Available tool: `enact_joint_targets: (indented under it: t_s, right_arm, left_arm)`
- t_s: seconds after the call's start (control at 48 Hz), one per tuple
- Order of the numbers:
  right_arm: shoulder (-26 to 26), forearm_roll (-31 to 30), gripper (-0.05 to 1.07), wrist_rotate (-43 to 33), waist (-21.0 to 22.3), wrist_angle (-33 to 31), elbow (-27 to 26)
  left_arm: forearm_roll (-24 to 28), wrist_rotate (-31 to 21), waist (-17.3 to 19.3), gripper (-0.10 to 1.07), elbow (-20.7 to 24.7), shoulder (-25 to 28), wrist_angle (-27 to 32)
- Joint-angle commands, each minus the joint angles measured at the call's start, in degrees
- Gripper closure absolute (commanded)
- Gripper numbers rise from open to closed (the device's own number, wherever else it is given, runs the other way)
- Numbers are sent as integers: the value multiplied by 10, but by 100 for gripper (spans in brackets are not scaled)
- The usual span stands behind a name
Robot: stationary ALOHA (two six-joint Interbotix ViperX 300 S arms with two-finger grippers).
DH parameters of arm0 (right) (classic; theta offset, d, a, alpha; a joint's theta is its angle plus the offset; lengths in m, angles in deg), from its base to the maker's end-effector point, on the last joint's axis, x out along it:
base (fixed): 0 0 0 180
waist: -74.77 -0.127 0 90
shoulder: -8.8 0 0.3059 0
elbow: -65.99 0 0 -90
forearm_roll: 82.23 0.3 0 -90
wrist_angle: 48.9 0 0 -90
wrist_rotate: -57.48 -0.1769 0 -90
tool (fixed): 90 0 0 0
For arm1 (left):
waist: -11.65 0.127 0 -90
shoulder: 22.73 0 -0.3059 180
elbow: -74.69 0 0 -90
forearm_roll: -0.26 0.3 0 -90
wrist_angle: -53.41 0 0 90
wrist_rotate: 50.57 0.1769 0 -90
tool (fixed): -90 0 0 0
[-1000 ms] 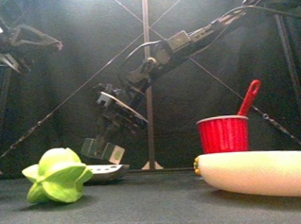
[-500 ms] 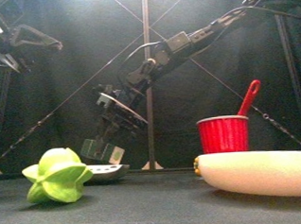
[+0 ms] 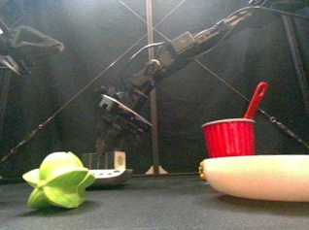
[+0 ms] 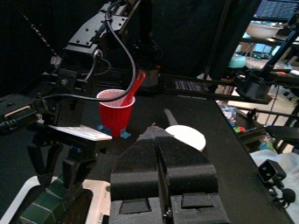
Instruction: Place sushi roll on stove
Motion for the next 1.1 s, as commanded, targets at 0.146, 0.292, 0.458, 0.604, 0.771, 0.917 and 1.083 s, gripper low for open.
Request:
enact_joint_targets:
  t_s: [0.146, 0.292, 0.458, 0.604, 0.771, 0.917, 1.083]
  right_arm:
    - [-24, -27, 13, 4, -7, -23, -18]
    - [-24, -49, 13, -1, -17, -33, -25]
    - [-24, -53, 13, -1, -22, -37, -36]
    - [-25, -53, 13, -1, -22, -37, -39]
    - [-25, -53, 13, -1, -22, -38, -38]
    - [-30, -54, 13, -1, -22, -38, -38]
    - [-49, -57, 13, -1, -22, -40, -35]
  left_arm:
    - [0, 1, 0, 98, 8, 4, -3]
    - [0, 0, 0, 98, 7, 4, -3]
    - [0, 0, 0, 98, 7, 4, -2]
    - [0, 1, 0, 98, 7, 4, -3]
    - [0, 1, 0, 98, 6, 4, -2]
    - [0, 0, 0, 98, 6, 4, -2]
    - [0, 0, 0, 98, 6, 4, -2]
